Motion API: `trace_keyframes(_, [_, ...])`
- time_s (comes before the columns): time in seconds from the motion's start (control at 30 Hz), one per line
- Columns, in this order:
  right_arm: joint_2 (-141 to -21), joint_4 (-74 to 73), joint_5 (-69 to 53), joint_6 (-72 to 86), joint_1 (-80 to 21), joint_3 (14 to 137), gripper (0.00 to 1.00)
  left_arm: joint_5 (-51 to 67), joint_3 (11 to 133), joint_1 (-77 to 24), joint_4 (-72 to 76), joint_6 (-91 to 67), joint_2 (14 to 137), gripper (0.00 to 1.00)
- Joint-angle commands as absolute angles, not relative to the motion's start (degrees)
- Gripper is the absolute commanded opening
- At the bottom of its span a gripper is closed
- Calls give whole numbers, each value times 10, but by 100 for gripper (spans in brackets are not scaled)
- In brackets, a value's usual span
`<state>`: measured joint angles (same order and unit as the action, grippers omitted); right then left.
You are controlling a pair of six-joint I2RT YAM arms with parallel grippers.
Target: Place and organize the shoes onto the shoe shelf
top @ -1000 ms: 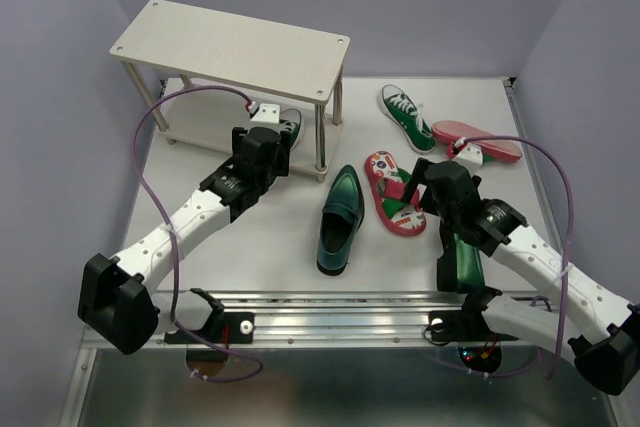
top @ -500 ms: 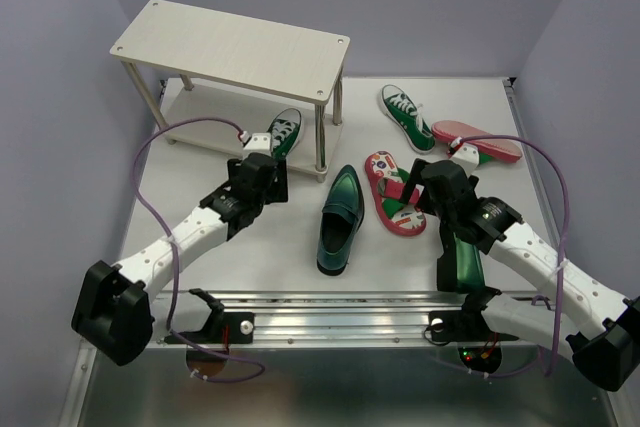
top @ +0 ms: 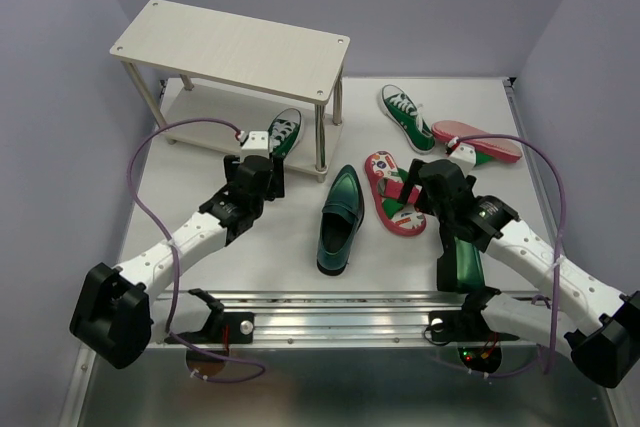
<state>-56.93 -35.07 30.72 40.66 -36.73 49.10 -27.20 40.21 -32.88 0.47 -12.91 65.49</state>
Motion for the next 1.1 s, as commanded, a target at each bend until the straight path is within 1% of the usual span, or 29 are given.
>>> trace_keyframes(0.0, [-562, -320, 305, 399, -366, 504, 100, -301, 418, -328, 35, -108, 654, 86])
trace_keyframes(0.1, [-561, -321, 306, 399, -366, 503, 100, -302, 418, -328, 42, -105, 658, 85])
trace_keyframes(0.2, [-566, -320, 304, 401, -366, 505, 100, -303, 419, -328, 51, -105, 671, 80])
trace_keyframes(0.23, [-568, -320, 304, 401, -366, 506, 100, -302, 419, -328, 53, -105, 674, 77])
trace_keyframes(0.3, [-570, -320, 304, 400, -366, 507, 100, -300, 425, -328, 53, -105, 685, 73])
trace_keyframes(0.33, [-569, -321, 304, 401, -366, 506, 100, -301, 428, -328, 51, -106, 694, 69])
trace_keyframes(0.5, [-561, -320, 310, 400, -366, 502, 100, -312, 430, -328, 57, -120, 710, 65])
trace_keyframes(0.57, [-560, -320, 311, 402, -366, 500, 100, -313, 432, -328, 61, -121, 713, 59])
trace_keyframes(0.6, [-561, -319, 311, 402, -366, 499, 100, -316, 433, -328, 62, -120, 715, 55])
trace_keyframes(0.63, [-562, -319, 311, 403, -366, 498, 100, -317, 435, -328, 62, -120, 715, 43])
trace_keyframes(0.7, [-562, -318, 310, 405, -366, 497, 100, -325, 441, -327, 62, -120, 716, 27])
trace_keyframes(0.73, [-563, -318, 310, 406, -366, 497, 100, -330, 443, -327, 62, -120, 715, 8])
trace_keyframes(0.77, [-564, -317, 309, 407, -366, 497, 100, -344, 446, -326, 60, -120, 714, 0])
trace_keyframes(0.9, [-564, -314, 308, 406, -366, 497, 100, -366, 466, -306, 49, -112, 707, 0])
trace_keyframes(1.07, [-563, -313, 309, 406, -366, 497, 100, -343, 488, -251, 54, -78, 701, 0])
